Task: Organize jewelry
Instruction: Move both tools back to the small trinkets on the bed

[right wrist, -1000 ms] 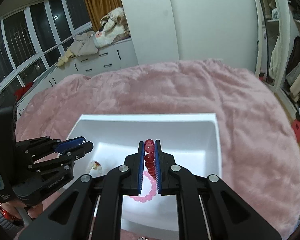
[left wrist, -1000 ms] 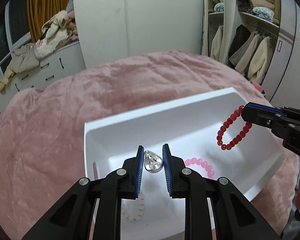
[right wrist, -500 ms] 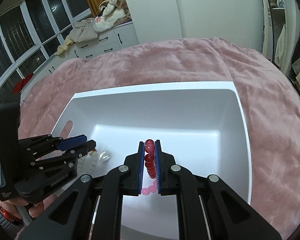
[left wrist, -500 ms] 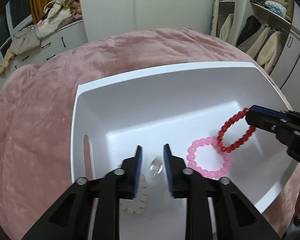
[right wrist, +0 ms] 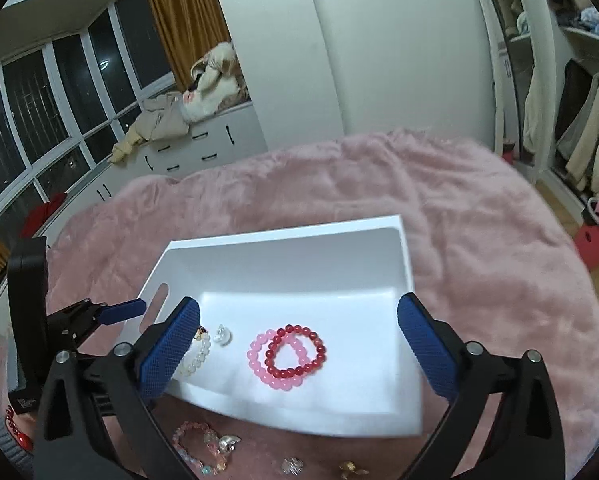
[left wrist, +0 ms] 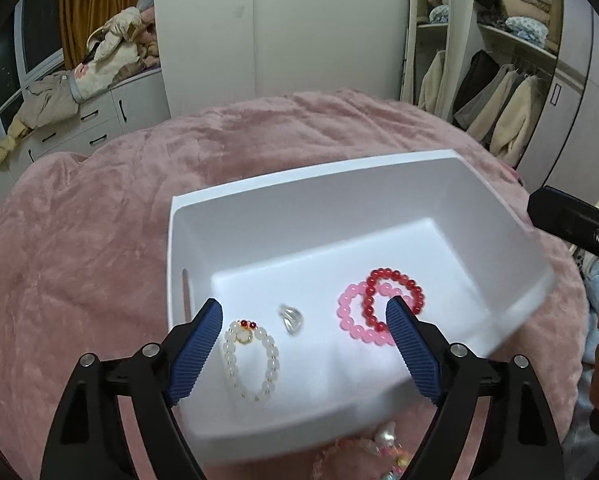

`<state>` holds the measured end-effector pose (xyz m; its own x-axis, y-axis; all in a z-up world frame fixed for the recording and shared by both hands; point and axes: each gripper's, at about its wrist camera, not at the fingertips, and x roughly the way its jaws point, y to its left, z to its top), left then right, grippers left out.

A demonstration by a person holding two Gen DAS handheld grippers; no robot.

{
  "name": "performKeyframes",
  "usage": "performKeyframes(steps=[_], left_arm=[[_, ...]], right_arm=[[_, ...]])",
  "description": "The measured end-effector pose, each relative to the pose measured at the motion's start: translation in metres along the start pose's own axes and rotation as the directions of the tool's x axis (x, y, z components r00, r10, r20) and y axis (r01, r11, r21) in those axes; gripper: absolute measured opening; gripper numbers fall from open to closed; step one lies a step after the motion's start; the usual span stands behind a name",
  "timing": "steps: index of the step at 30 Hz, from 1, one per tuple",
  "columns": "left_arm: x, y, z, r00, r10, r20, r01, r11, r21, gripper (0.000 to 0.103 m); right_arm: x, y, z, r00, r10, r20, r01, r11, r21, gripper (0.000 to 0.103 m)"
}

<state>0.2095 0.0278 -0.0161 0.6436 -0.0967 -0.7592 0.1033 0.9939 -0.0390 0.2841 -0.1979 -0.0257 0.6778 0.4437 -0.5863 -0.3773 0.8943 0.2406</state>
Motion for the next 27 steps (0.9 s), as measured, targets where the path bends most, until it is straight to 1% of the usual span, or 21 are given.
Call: performKeyframes(steps=[3,5,9,11,14,16,18,20,22,24,26,27], left_arm=[[-0.020,-0.003,-0.006,1.000,-0.015,0.025,0.015,1.000,0.004,0.092],[-0.035,-0.006,-0.011,0.999,-0.017,0.049,0.016,1.000,0.016,0.092],[-0.060,-0.010,-0.025,0.996,-0.033,0.080,0.031,0.999,0.027,0.093],[-0.071,-0.011,-0.037,0.996,-0.034,0.089,0.032,0.999,0.023,0.093],[-0.081,-0.013,-0.058,0.995,-0.030,0.092,0.028,0.999,0.025,0.093],[-0.084,-0.013,-0.076,0.996,-0.030,0.085,0.028,0.999,0.030,0.093],[-0.083,-0.014,-0.093,0.997,-0.045,0.068,0.043,0.998,0.037,0.093],[-0.078,-0.014,-0.108,0.998,-0.057,0.041,0.055,0.998,0.036,0.093],[-0.070,-0.014,-0.122,0.998,-0.055,0.009,0.055,0.998,0.038,0.093],[-0.061,-0.014,-0.134,0.998,-0.053,-0.020,0.054,0.998,0.031,0.093],[-0.048,-0.012,-0.141,0.997,-0.052,-0.051,0.053,0.998,0.017,0.093],[-0.043,-0.012,-0.144,0.997,-0.052,-0.061,0.053,0.999,0.012,0.092]], right_arm=[[-0.020,0.003,-0.001,1.000,-0.014,0.023,0.015,0.999,-0.040,0.098],[-0.034,0.005,-0.005,0.998,-0.037,0.041,0.040,0.996,-0.075,0.098],[-0.046,0.007,-0.019,0.996,-0.074,0.055,0.080,0.988,-0.130,0.098],[-0.045,0.006,-0.029,0.997,-0.066,0.041,0.071,0.986,-0.148,0.098],[-0.039,0.000,-0.050,0.999,-0.033,0.016,0.035,0.987,-0.157,0.098],[-0.037,-0.006,-0.061,1.000,-0.016,-0.001,0.016,0.992,-0.129,0.098],[-0.036,-0.015,-0.069,1.000,0.002,-0.023,-0.003,0.998,-0.062,0.097],[-0.037,-0.018,-0.074,0.999,0.030,-0.032,-0.031,0.999,-0.021,0.095],[-0.037,-0.015,-0.076,0.999,0.025,-0.041,-0.026,0.999,-0.033,0.091],[-0.034,-0.013,-0.080,0.998,0.004,-0.062,-0.007,0.999,-0.047,0.091],[-0.029,-0.013,-0.087,0.995,-0.006,-0.103,0.002,0.999,-0.043,0.084],[-0.025,-0.013,-0.091,0.991,-0.006,-0.135,0.001,0.999,-0.039,0.082]])
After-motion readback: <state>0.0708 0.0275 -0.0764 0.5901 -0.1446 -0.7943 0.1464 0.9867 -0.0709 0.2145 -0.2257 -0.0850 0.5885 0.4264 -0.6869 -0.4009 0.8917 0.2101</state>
